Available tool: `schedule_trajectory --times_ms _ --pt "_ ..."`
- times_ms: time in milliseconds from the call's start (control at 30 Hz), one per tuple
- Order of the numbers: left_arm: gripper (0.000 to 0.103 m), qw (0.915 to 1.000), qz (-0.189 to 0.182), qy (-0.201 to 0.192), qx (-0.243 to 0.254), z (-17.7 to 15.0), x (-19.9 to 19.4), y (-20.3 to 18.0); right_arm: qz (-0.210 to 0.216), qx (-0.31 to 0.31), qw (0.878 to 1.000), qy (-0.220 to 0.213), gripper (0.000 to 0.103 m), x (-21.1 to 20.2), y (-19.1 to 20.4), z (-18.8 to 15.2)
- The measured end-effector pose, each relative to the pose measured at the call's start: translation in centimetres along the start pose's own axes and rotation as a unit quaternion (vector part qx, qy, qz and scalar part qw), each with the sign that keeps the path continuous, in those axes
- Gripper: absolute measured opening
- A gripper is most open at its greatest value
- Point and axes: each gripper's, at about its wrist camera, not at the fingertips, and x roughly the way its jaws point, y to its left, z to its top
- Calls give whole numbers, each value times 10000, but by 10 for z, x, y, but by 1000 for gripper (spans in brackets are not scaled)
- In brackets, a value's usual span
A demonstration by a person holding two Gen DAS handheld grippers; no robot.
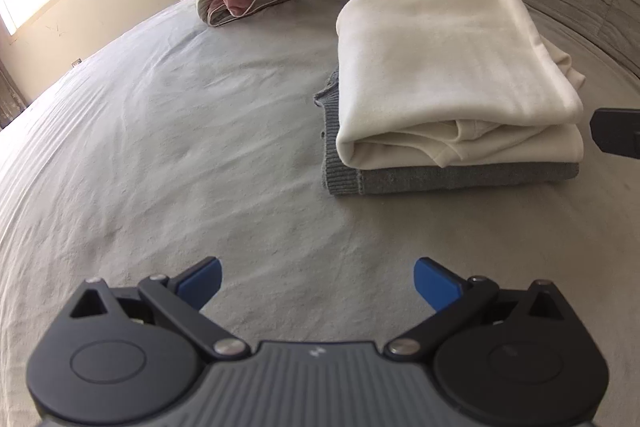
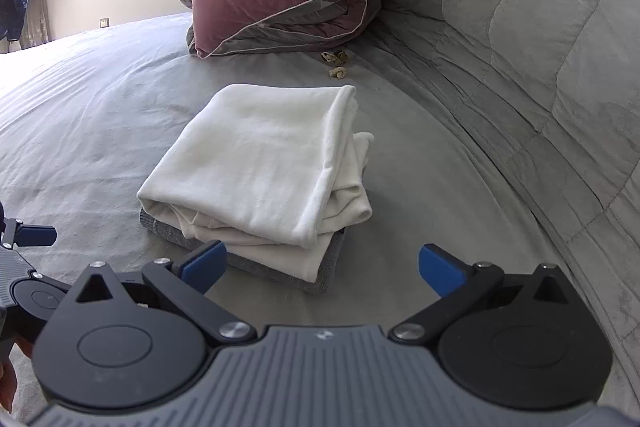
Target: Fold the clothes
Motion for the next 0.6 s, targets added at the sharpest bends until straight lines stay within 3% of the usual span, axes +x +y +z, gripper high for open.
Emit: schedule_trajectory --times_ms 600 --pt "102 9999 -32 -148 58 0 -7 -7 -81 -143 9999 -11 103 0 6 -1"
